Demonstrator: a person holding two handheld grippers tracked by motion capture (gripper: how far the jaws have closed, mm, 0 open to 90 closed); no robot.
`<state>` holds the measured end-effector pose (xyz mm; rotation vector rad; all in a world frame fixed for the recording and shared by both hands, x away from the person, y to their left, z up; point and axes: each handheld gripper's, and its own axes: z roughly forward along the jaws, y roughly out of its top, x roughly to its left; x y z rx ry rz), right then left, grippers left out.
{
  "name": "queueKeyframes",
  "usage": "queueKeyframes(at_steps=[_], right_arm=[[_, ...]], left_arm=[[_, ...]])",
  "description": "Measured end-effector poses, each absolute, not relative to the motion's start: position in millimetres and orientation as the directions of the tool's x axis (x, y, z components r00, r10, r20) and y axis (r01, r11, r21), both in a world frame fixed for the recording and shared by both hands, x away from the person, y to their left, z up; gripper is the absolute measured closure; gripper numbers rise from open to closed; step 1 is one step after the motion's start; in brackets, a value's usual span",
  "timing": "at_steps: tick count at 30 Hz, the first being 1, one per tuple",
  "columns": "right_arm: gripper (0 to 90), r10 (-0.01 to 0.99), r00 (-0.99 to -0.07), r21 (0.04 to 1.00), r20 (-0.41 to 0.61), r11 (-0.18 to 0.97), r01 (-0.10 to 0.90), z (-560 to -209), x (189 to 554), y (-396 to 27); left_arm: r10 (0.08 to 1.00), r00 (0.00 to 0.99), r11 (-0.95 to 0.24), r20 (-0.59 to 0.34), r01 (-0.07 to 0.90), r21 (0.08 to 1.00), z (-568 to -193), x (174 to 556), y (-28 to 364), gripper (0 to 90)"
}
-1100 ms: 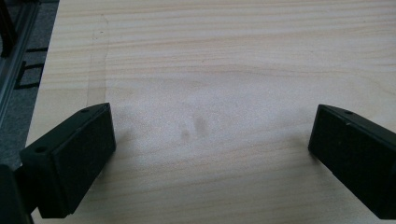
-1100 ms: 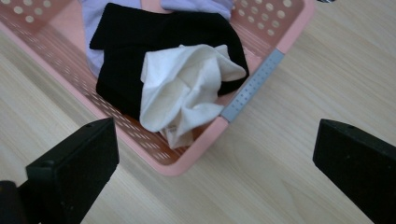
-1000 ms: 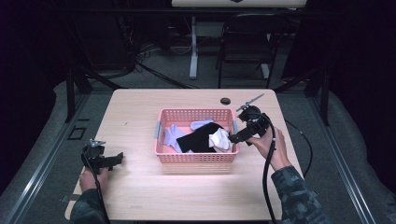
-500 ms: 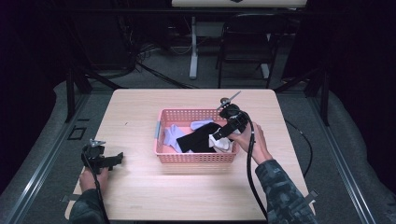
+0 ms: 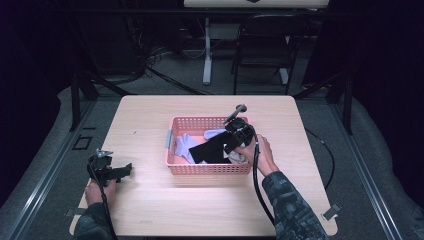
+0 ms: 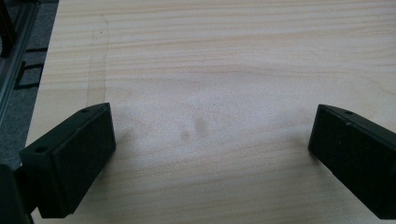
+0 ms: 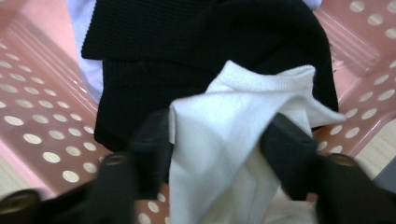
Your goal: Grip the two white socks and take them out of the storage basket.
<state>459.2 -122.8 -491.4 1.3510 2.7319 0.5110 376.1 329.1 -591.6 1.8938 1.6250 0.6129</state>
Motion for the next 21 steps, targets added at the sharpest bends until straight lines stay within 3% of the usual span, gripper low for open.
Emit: queueKeyframes(at_steps=[3, 7, 21], right_arm=[[70.1, 0.775, -0.619, 0.320, 0.125, 0.560, 0.765, -490.9, 459.0, -125.7], [84.1, 0.774, -0.615, 0.375, 0.152, 0.530, 0.760, -482.4, 455.3, -130.3], [85.4, 0.757, -0.635, 0.518, 0.153, 0.486, 0.704, -421.7, 447.1, -143.0]], left_arm=[[0.987, 0.159, -0.104, -0.020, 0.729, 0.677, -591.6, 376.1, 329.1, 0.5], [0.987, 0.159, -0.104, -0.019, 0.729, 0.677, -591.6, 376.1, 329.1, 0.5], [0.987, 0.159, -0.104, -0.019, 0.729, 0.677, -591.6, 376.1, 329.1, 0.5]])
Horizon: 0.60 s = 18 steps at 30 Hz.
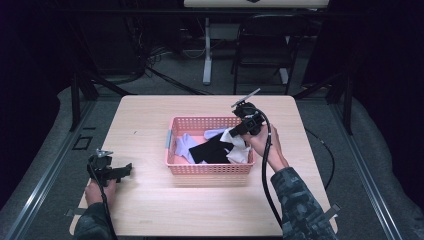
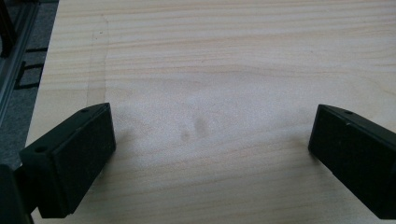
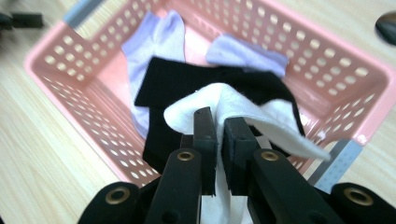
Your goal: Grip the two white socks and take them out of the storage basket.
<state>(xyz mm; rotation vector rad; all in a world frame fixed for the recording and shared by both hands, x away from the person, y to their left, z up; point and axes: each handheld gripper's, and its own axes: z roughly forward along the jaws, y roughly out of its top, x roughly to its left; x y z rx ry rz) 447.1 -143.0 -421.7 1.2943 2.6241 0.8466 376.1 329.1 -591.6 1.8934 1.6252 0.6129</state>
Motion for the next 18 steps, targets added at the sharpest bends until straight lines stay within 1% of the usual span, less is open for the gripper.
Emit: queueKeyframes(at_steps=[8, 18], right_arm=[[85.4, 0.760, -0.633, 0.565, 0.148, 0.460, 0.685, -399.2, 445.3, -148.5], [85.5, 0.779, -0.610, 0.615, 0.147, 0.411, 0.673, -375.3, 440.2, -169.8]], left_arm=[[0.987, 0.159, -0.104, -0.019, 0.729, 0.677, -591.6, 376.1, 329.1, 0.5], [0.987, 0.159, -0.104, -0.019, 0.729, 0.677, -591.7, 376.4, 329.1, 0.5]])
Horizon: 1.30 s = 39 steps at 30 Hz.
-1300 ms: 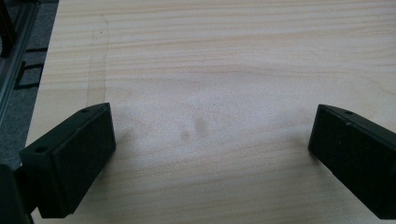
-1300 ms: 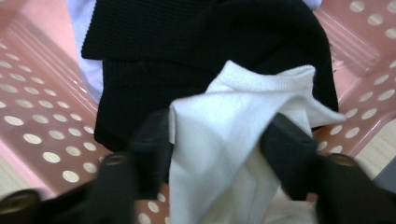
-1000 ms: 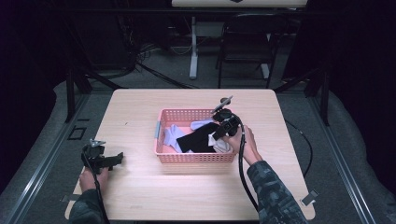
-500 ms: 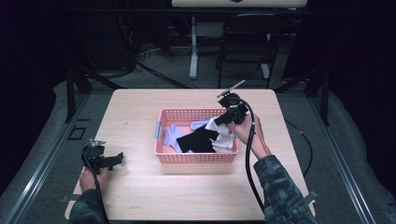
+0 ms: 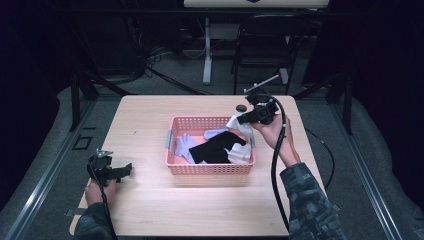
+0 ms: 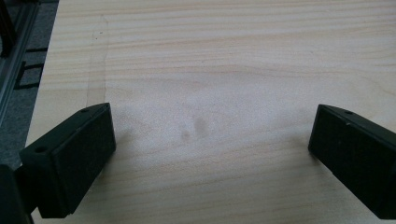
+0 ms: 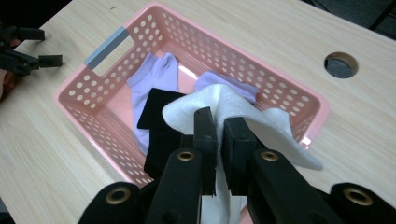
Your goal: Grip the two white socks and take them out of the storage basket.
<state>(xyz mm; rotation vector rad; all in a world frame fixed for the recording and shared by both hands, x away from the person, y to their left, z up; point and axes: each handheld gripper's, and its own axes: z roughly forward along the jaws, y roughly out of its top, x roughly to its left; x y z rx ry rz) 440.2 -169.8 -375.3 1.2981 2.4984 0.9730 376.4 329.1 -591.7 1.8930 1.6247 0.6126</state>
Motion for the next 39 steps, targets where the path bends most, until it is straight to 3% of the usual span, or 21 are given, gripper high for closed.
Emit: queueKeyframes(at_steps=[19, 39], right_arm=[[85.8, 0.823, -0.554, 0.661, 0.126, 0.346, 0.666, -349.9, 421.3, -220.4], [85.8, 0.885, -0.447, 0.629, 0.131, 0.274, 0.727, -374.5, 412.0, -282.0]], left_arm=[[0.987, 0.158, -0.104, -0.019, 0.729, 0.677, -591.6, 376.1, 329.0, 0.5], [0.987, 0.158, -0.104, -0.019, 0.729, 0.677, -591.6, 376.1, 329.0, 0.5]])
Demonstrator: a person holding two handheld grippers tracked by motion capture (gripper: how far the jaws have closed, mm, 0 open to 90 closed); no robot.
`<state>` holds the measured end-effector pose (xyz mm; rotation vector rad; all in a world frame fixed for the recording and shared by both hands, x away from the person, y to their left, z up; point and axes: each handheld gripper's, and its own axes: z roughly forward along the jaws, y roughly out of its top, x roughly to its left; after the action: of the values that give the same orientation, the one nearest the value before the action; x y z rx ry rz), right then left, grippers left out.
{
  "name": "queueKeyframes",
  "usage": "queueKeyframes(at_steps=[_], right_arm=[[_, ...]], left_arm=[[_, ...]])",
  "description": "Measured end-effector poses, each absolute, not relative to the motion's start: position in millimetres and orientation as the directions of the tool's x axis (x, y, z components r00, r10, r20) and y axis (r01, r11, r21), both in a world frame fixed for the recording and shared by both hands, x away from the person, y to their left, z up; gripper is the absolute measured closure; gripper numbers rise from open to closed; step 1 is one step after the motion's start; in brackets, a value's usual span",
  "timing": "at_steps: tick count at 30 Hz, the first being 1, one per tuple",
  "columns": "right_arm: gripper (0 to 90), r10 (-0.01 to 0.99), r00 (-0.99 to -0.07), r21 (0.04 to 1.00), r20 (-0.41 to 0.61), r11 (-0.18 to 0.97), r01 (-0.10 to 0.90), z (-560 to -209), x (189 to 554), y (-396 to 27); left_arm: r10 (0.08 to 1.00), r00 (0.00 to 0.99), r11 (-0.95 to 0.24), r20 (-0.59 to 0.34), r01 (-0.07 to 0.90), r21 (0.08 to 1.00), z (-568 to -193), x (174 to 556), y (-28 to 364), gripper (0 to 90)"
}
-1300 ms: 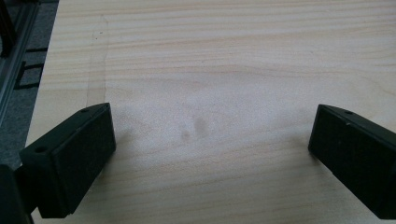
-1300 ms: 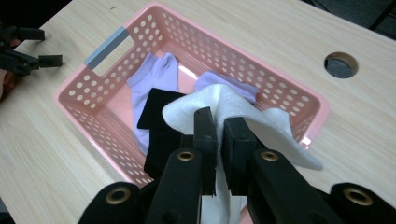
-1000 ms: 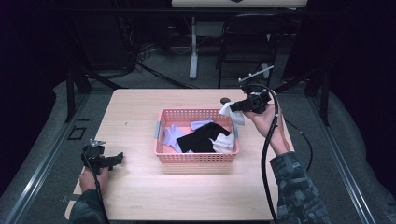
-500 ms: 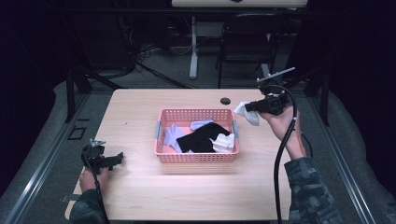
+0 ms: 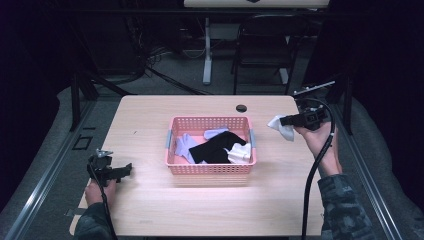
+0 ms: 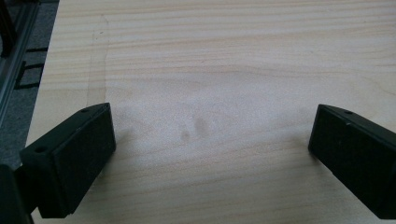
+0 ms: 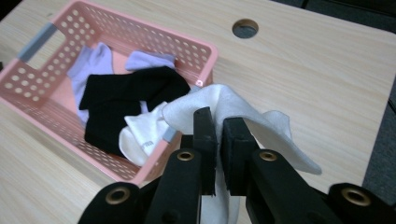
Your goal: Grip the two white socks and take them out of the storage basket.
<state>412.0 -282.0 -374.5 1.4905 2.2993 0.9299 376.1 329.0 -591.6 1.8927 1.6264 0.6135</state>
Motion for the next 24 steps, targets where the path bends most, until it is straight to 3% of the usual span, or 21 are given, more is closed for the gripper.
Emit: queueKeyframes(at_steps=[8, 24], right_arm=[[85.8, 0.901, -0.409, 0.613, 0.143, 0.244, 0.751, -400.0, 406.9, -297.9], [84.9, 0.914, -0.361, 0.474, 0.185, 0.239, 0.847, -501.5, 396.5, -311.3]], left_arm=[[0.987, 0.158, -0.104, -0.019, 0.729, 0.677, -591.6, 376.1, 329.0, 0.5], [0.987, 0.157, -0.103, -0.019, 0.729, 0.677, -591.6, 376.1, 329.0, 0.5]])
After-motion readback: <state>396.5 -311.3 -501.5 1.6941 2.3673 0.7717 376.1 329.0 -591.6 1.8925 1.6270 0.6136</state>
